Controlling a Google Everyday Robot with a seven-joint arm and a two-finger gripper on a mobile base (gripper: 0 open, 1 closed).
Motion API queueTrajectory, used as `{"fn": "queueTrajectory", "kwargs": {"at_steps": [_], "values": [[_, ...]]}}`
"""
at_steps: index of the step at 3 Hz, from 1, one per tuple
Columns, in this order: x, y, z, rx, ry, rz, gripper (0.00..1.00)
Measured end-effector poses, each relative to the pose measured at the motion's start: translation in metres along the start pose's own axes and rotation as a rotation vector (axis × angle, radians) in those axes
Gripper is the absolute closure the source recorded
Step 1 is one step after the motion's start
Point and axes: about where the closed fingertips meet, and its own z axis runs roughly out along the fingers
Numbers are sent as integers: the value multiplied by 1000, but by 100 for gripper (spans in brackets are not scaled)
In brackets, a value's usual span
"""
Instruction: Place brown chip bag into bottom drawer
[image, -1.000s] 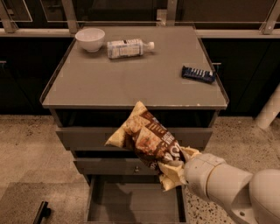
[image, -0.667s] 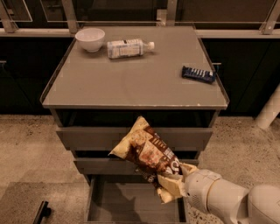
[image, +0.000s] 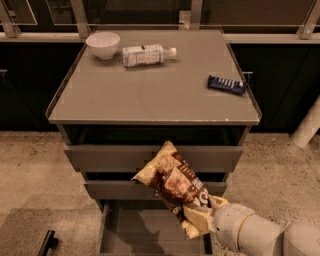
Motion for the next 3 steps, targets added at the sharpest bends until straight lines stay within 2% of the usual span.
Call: {"fn": "queueTrajectory", "kwargs": {"at_steps": [2,3], "values": [[110,-50,19,50,-14,218,100],[164,-69,48,19,-10,348,100]]}}
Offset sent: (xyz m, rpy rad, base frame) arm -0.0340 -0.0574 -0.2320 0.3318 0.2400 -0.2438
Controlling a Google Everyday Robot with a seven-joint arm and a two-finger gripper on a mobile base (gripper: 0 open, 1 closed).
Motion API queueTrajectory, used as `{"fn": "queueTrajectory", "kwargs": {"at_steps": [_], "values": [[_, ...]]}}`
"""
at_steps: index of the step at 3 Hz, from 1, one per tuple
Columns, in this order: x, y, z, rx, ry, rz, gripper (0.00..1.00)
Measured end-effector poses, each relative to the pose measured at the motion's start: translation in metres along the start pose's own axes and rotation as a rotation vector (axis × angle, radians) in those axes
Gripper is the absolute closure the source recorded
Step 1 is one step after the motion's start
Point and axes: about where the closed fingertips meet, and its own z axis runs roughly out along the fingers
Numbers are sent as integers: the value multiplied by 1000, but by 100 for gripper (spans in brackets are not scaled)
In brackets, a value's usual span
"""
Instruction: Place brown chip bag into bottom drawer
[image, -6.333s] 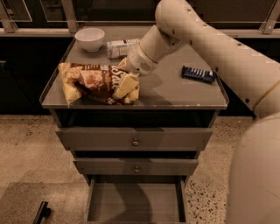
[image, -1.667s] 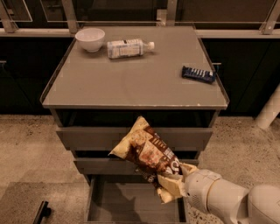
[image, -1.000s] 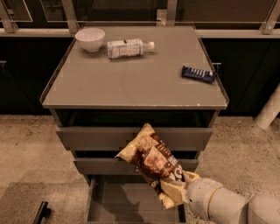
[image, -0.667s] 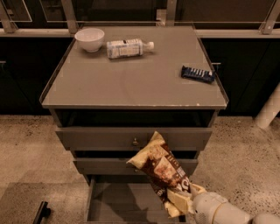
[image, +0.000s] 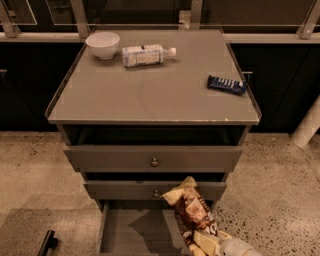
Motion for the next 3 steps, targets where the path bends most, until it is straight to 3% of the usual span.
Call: {"fn": "queueTrajectory", "kwargs": {"at_steps": [1,3], "values": [[44,-24,36,-44,34,125,100],[58,-26,41,-37,29,148,100]]}}
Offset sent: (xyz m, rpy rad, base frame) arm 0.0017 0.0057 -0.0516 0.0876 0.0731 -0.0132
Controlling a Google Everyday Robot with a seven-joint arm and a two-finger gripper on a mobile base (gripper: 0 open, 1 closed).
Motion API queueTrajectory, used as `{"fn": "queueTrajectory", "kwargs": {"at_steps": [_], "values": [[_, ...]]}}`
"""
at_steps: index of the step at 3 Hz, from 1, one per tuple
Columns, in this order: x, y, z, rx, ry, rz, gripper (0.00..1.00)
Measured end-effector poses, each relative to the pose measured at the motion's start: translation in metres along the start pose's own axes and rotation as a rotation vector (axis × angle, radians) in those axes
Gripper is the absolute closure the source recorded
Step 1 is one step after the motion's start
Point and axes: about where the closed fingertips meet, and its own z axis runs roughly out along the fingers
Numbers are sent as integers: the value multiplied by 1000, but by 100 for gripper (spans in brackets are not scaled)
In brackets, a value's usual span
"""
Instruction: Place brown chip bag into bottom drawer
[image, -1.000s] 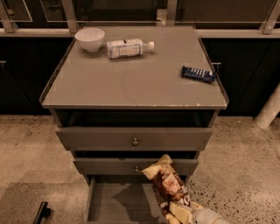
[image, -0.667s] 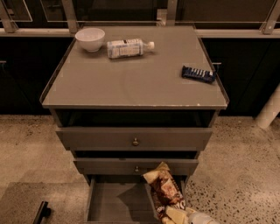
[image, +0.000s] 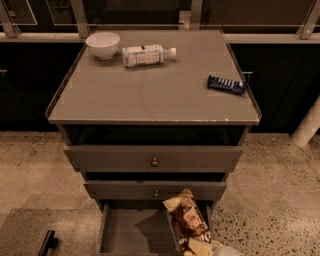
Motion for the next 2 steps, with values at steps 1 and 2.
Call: {"fn": "queueTrajectory", "kwargs": {"at_steps": [1,2], "values": [[12,-33,13,12,-10,95,100],[38,-85,37,30,12,213,100]]}}
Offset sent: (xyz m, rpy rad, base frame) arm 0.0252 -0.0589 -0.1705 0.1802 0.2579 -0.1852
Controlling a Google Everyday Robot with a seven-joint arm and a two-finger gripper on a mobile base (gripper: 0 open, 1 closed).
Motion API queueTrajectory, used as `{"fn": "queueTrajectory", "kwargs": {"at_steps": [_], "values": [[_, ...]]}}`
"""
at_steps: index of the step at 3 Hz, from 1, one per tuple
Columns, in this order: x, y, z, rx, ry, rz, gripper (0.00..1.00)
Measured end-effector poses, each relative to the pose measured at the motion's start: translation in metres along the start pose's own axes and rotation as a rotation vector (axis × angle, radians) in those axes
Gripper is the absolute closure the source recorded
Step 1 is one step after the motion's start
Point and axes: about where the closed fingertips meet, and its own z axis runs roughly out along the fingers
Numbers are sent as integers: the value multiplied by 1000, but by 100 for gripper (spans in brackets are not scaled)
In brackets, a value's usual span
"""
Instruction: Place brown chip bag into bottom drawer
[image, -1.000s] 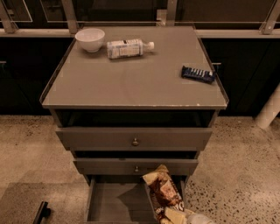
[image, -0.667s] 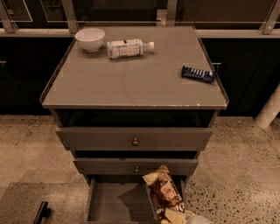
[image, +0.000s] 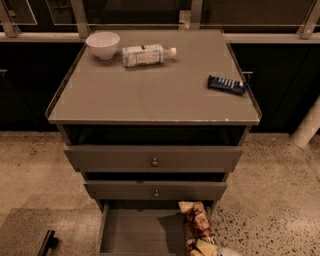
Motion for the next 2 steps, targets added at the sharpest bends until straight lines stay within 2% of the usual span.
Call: {"fn": "queueTrajectory", "kwargs": {"at_steps": [1,2], "values": [[18,-46,24,28,45,102,100],[26,-75,45,54,80,163,100]]}}
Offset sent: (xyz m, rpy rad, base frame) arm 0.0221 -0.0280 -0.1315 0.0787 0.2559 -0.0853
